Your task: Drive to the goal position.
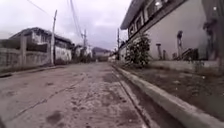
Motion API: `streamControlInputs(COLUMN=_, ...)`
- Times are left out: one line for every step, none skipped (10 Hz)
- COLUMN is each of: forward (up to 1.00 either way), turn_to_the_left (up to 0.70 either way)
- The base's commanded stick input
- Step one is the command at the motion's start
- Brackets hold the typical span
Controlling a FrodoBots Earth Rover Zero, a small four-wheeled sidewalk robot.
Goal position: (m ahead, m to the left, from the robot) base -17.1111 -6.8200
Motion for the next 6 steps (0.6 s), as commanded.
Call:
streamControlInputs(forward=0.85, turn_to_the_left=0.0)
streamControlInputs(forward=0.85, turn_to_the_left=0.0)
streamControlInputs(forward=0.85, turn_to_the_left=0.0)
streamControlInputs(forward=0.85, turn_to_the_left=0.0)
streamControlInputs(forward=0.85, turn_to_the_left=0.0)
streamControlInputs(forward=0.85, turn_to_the_left=0.0)
